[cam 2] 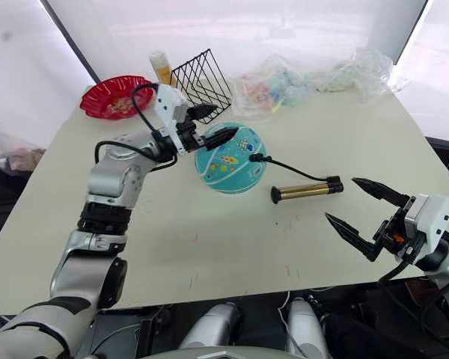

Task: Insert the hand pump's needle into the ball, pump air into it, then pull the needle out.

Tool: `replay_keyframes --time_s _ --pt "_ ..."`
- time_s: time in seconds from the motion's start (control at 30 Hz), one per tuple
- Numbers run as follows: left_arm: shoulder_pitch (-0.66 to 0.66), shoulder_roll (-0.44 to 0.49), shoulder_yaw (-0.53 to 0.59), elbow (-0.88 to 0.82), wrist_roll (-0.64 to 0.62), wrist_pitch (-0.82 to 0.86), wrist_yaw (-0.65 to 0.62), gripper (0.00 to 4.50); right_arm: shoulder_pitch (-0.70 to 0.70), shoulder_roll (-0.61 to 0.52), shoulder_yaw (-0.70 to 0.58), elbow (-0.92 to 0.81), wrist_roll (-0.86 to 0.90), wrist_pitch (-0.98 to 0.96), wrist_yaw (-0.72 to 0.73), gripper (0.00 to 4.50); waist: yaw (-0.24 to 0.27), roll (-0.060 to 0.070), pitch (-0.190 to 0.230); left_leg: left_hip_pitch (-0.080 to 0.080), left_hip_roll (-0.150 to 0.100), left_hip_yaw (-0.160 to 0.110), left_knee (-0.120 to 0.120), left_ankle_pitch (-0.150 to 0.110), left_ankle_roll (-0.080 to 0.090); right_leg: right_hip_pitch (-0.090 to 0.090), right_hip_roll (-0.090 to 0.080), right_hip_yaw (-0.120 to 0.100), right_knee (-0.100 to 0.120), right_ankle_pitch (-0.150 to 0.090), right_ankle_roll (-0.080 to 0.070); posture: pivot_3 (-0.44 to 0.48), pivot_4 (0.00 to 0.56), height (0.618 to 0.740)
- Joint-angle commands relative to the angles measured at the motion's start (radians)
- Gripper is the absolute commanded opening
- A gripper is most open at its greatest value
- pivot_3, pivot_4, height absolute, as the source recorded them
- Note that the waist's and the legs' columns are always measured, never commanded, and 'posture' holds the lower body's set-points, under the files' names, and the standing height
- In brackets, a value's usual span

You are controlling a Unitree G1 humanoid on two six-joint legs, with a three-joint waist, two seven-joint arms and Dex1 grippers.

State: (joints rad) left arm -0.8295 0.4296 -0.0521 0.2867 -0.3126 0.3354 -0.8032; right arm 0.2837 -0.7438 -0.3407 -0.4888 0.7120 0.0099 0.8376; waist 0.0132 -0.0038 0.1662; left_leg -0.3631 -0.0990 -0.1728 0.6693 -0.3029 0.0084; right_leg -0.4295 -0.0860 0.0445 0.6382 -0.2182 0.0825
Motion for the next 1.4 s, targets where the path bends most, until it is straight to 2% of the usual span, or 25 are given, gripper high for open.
replay_keyframes --time_s 0.03,0.2,0.3,0.47,0.53,0.57,0.63,0.77,0.87,1.07,1.2,1.4 --pt "-0.024 -0.005 -0.047 0.048 0.055 0.041 -0.004 4.50 -0.035 -0.005 -0.035 0.002 -0.015 -0.005 0.022 4.47 -0.001 0.000 0.000 0.000 0.000 0.000 0.000 0.000 0.000 0.000 0.000 0.000 0.000 0.000 0.000 0.000 0.150 0.740" --pt "0.005 -0.008 -0.075 0.055 0.108 0.047 0.008 4.50 -0.073 0.002 0.000 -0.001 -0.043 0.017 0.036 4.47 0.000 -0.002 -0.001 0.000 0.000 0.000 0.001 0.000 0.000 0.000 0.000 0.001 0.001 0.000 0.000 0.000 0.150 0.740" --pt "0.021 -0.019 -0.072 0.081 0.123 0.057 0.034 4.50 -0.110 -0.006 0.069 0.004 -0.086 0.057 0.034 4.47 0.000 -0.004 -0.003 0.001 0.000 0.000 0.001 0.000 0.000 0.000 0.000 0.001 0.002 0.000 0.000 0.000 0.150 0.740" --pt "0.055 -0.040 -0.081 0.121 0.144 0.035 0.051 4.50 -0.274 -0.006 0.175 0.032 -0.165 0.143 -0.013 4.47 0.002 -0.005 -0.007 0.002 0.000 0.000 0.001 0.000 0.000 0.000 0.000 0.002 0.003 0.000 0.000 0.000 0.150 0.740" --pt "0.081 -0.057 -0.092 0.146 0.155 0.012 0.055 4.50 -0.461 0.014 0.287 0.093 -0.260 0.211 -0.051 4.47 -0.009 -0.008 -0.012 0.002 0.000 -0.001 0.002 0.000 0.000 0.000 0.000 0.002 0.003 0.000 0.000 0.000 0.150 0.740" --pt "0.086 -0.068 -0.090 0.160 0.156 0.004 0.059 4.50 -0.533 0.025 0.338 0.123 -0.338 0.220 -0.082 4.47 -0.014 -0.005 -0.016 0.004 0.000 0.002 0.002 0.000 0.000 0.001 0.000 0.004 0.004 0.000 0.000 0.000 0.150 0.740" --pt "0.084 -0.083 -0.082 0.181 0.160 -0.004 0.063 4.50 -0.601 0.044 0.389 0.161 -0.408 0.223 -0.100 4.47 -0.004 0.000 -0.022 0.005 -0.001 0.001 0.002 0.000 0.000 0.002 -0.001 0.004 0.004 0.001 0.001 0.000 0.150 0.740" --pt "0.082 -0.109 -0.085 0.208 0.171 -0.024 0.069 4.50 -0.734 0.084 0.493 0.274 -0.495 0.204 -0.054 4.47 0.008 -0.005 -0.027 0.003 -0.001 -0.001 0.003 0.000 0.000 0.003 -0.001 -0.002 0.003 0.000 0.000 0.000 0.150 0.740" --pt "0.086 -0.128 -0.089 0.214 0.174 -0.026 0.078 4.50 -0.875 0.116 0.562 0.398 -0.566 0.181 -0.015 4.47 0.002 -0.003 -0.029 0.004 -0.002 0.000 0.004 0.000 0.000 0.004 -0.002 0.001 0.003 0.001 0.002 0.000 0.150 0.740" --pt "0.088 -0.141 -0.085 0.220 0.182 -0.033 0.076 4.50 -0.978 0.150 0.609 0.530 -0.617 0.135 0.064 4.47 0.007 -0.003 -0.034 0.004 -0.002 -0.002 0.004 0.000 0.000 0.006 -0.002 -0.003 0.002 0.001 0.002 0.000 0.150 0.740" --pt "0.088 -0.148 -0.085 0.224 0.185 -0.041 0.069 4.50 -1.084 0.172 0.647 0.688 -0.672 0.047 0.127 4.47 0.003 -0.001 -0.035 0.005 -0.002 -0.002 0.004 0.000 0.000 0.006 -0.002 -0.002 0.003 0.001 0.002 0.000 0.150 0.740" --pt "0.089 -0.147 -0.080 0.230 0.188 -0.048 0.069 4.50 -1.166 0.189 0.676 0.822 -0.739 -0.067 0.180 4.47 0.004 -0.001 -0.036 0.005 -0.003 -0.003 0.005 0.000 0.000 0.006 -0.003 -0.003 0.002 0.001 0.001 0.000 0.150 0.740"
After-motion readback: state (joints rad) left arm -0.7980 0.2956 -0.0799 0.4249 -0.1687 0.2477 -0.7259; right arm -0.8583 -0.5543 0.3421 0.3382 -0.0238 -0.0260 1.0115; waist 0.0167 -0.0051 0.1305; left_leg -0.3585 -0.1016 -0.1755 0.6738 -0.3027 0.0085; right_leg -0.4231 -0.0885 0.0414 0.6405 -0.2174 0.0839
